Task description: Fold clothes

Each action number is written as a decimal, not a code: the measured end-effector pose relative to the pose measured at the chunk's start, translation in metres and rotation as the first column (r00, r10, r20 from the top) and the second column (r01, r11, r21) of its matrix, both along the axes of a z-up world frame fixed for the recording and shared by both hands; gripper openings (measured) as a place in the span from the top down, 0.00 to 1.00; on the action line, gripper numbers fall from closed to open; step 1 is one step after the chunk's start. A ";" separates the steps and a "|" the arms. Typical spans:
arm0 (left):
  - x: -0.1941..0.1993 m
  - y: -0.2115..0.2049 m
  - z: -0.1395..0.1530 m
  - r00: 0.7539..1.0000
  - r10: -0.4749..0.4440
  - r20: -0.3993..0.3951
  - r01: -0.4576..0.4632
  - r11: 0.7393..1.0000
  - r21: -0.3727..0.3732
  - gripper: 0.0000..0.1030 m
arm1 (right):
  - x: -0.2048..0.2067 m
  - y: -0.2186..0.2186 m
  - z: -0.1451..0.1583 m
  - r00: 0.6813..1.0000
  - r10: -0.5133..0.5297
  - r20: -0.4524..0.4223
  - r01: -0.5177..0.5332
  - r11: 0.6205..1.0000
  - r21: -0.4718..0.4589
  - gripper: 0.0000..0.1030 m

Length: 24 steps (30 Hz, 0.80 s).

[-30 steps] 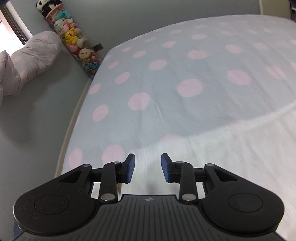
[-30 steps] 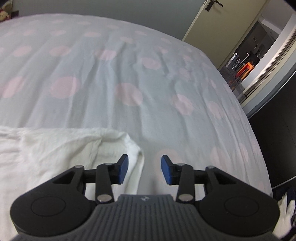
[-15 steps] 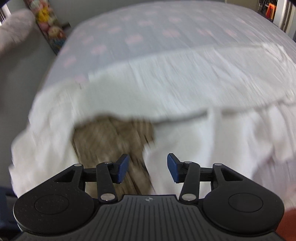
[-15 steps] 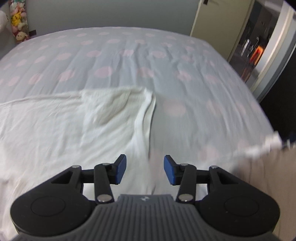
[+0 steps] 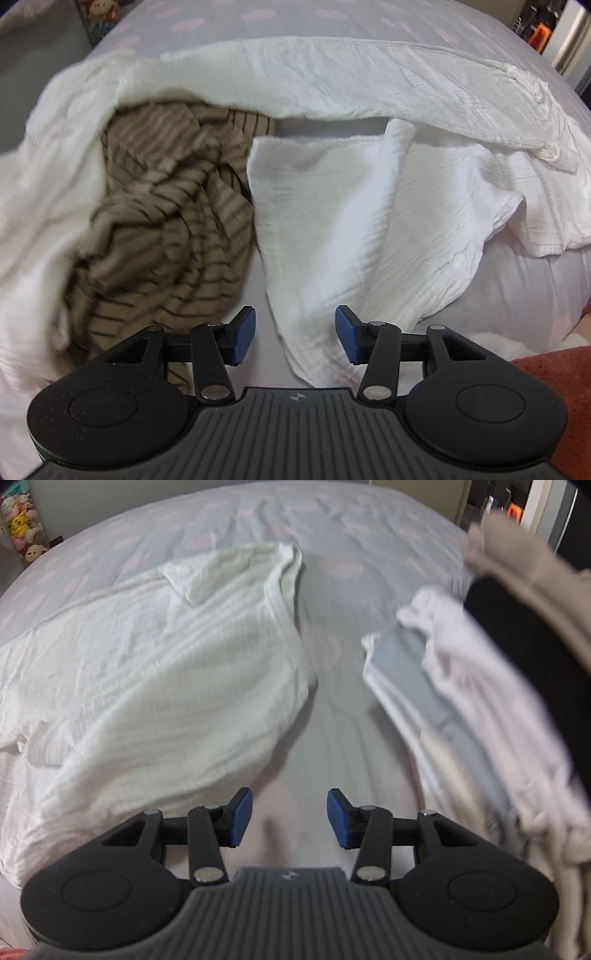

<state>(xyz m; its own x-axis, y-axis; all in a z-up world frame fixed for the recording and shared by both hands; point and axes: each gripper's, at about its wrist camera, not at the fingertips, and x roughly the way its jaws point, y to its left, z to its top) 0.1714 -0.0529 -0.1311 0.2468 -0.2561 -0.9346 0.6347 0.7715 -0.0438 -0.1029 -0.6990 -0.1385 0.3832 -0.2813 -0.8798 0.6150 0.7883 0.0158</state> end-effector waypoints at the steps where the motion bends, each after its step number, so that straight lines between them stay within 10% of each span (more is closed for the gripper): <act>1: 0.000 0.000 -0.004 1.000 0.003 -0.015 -0.003 1.000 -0.006 0.53 | 0.001 -0.001 -0.002 1.000 -0.003 -0.003 0.003 1.000 0.004 0.53; 9: 0.011 -0.006 -0.033 0.996 0.047 -0.078 -0.047 0.999 0.000 0.55 | 0.016 -0.005 -0.002 1.000 -0.003 0.007 0.003 1.000 0.014 0.53; 11: 0.014 -0.004 -0.029 0.995 0.053 -0.083 -0.055 0.998 -0.030 0.79 | 0.019 -0.009 -0.001 1.000 -0.018 0.017 0.018 1.000 0.020 0.53; 24: 0.029 0.029 0.067 0.986 0.136 0.093 -0.135 0.991 -0.018 0.93 | 0.020 -0.051 -0.017 0.978 -0.183 0.100 0.168 0.975 0.147 0.56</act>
